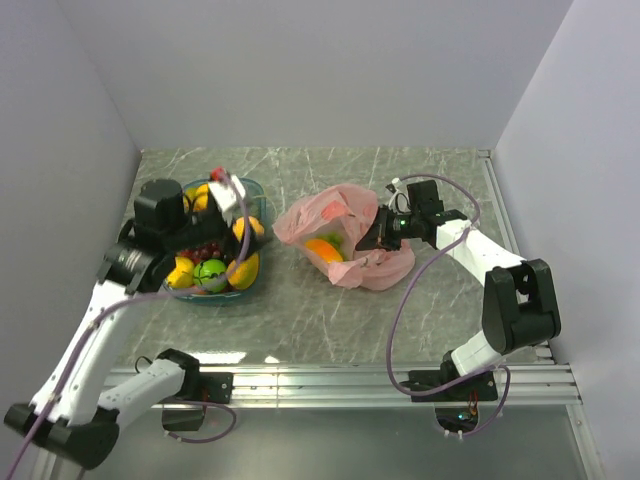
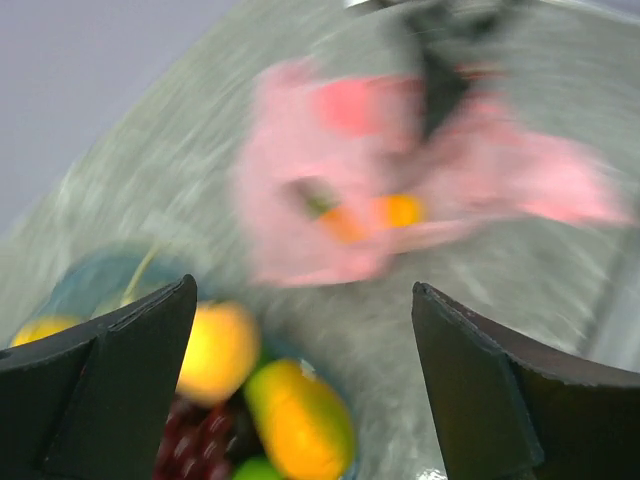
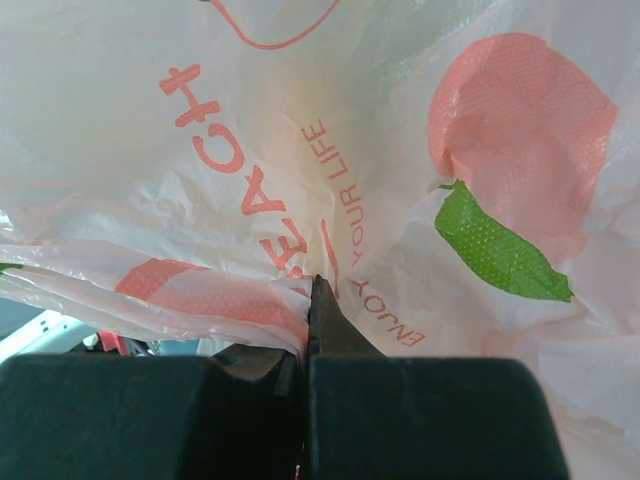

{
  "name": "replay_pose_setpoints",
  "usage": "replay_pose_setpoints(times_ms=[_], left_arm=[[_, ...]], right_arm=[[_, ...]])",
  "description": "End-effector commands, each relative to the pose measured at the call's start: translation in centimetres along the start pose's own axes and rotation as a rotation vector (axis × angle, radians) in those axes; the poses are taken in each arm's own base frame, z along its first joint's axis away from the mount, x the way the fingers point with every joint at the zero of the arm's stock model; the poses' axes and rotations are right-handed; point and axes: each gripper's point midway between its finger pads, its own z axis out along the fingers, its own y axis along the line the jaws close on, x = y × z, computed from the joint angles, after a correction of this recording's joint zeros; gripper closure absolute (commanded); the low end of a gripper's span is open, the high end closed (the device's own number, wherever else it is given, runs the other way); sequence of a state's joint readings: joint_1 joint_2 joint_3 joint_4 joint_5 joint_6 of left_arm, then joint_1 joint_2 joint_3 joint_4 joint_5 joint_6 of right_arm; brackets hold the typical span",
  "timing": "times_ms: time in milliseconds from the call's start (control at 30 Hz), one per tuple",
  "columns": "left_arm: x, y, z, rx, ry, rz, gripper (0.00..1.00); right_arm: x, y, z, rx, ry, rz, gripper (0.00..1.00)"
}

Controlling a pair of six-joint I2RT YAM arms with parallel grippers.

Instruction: Place the fake fruits into the plastic bag and tie a complex knot

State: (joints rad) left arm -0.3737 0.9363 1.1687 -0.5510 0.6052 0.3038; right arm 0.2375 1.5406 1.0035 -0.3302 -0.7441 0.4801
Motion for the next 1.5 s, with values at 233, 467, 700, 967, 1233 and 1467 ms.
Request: replay_pose_setpoints(times_ms=[233, 467, 700, 967, 1233, 1467], left_arm=[[6.2, 20.5, -0.1, -0.736, 0.299, -0.434, 0.01], [10.9, 25.6, 0.9, -0.901, 0.39, -0.635, 0.01], [17.3, 26.4, 1.7, -1.005, 0.546, -0.743, 0.05], [22.4, 25.3, 2.3, -1.025, 0.671, -0.815, 0.11], [20.6, 25.5, 2.1, -1.015, 0.621, -0.804, 0.31], [13.2, 24.3, 1.6, -0.857, 0.433, -0.767, 0.46]], right_arm=[[-1.7, 0.6, -0.5, 0.004, -0.043, -0.037, 1.0], [-1.6, 0.5, -0.4, 0.007, -0.038, -0.033, 1.0], [-1.5, 0.3, -0.1, 0.006, -0.031, -0.021, 1.0], [-1.4, 0.0, 0.1, 0.007, -0.022, -0.02, 1.0], [-1.4, 0.0, 0.0, 0.007, -0.027, -0.022, 1.0], [-1.5, 0.2, -0.2, 0.007, -0.031, -0.028, 1.0]])
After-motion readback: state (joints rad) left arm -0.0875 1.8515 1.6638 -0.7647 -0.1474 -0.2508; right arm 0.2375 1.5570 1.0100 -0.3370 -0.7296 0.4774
